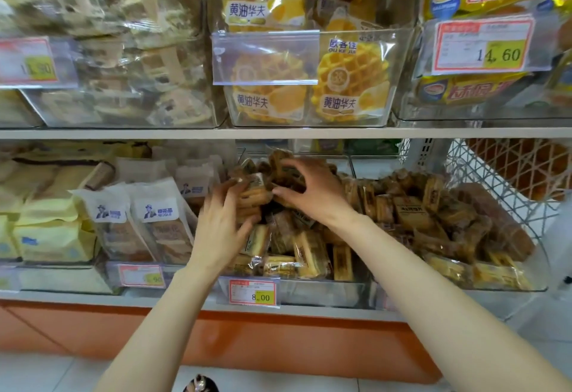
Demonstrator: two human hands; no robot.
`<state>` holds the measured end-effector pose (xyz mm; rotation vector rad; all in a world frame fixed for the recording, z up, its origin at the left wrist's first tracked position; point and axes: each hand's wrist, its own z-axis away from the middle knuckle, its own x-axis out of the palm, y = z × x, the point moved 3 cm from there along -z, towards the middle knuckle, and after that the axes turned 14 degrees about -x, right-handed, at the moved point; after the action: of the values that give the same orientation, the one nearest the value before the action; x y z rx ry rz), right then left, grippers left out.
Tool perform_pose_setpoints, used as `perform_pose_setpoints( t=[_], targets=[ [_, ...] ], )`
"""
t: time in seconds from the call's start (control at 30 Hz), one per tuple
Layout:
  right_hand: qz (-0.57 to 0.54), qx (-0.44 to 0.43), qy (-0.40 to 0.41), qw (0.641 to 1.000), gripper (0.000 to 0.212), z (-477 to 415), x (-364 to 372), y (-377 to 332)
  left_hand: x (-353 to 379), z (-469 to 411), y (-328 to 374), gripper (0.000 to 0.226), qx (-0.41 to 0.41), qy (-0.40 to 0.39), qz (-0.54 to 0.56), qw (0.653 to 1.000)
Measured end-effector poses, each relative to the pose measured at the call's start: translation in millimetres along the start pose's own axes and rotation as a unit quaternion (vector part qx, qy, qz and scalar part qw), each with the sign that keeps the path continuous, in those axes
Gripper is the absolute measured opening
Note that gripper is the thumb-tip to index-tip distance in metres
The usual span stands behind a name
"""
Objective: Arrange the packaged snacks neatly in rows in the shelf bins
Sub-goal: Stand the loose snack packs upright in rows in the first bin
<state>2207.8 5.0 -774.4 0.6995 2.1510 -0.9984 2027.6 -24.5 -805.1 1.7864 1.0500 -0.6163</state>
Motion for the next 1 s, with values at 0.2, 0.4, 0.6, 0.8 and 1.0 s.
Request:
perform_pose_setpoints(
  t=[0.2, 0.4, 0.6, 0.8, 1.0],
  targets=[
    [0.19, 0.09, -0.078, 0.975, 0.055, 4.9, -24.2, 46.7, -5.5, -2.8, 14.5, 0.054, 0.036, 0.053, -0.005, 0.998],
    [0.142, 0.075, -0.117, 0.98, 0.069, 5.3, -23.3, 45.3, 3.5, -7.3, 39.1, 0.038, 0.106, 0.047, -0.049, 0.992],
    [0.137, 0.076, -0.037, 0.987, 0.06, 17.4, -27.1, 31.8, 7.3, -23.9, 34.3, 0.017, 0.041, 0.083, -0.118, 0.989],
    [-0.133, 0.156, 0.051, 0.977, 0.032, 26.6, -42.7, 12.4, 11.4, -20.0, 46.2, 0.07, 0.117, 0.054, -0.01, 0.992],
    [-0.459, 0.199, 0.01, 0.866, 0.025, 46.7, -30.2, 0.8, 16.1, -6.1, 73.7, 0.108, 0.049, -0.051, 0.163, 0.984]
  ],
)
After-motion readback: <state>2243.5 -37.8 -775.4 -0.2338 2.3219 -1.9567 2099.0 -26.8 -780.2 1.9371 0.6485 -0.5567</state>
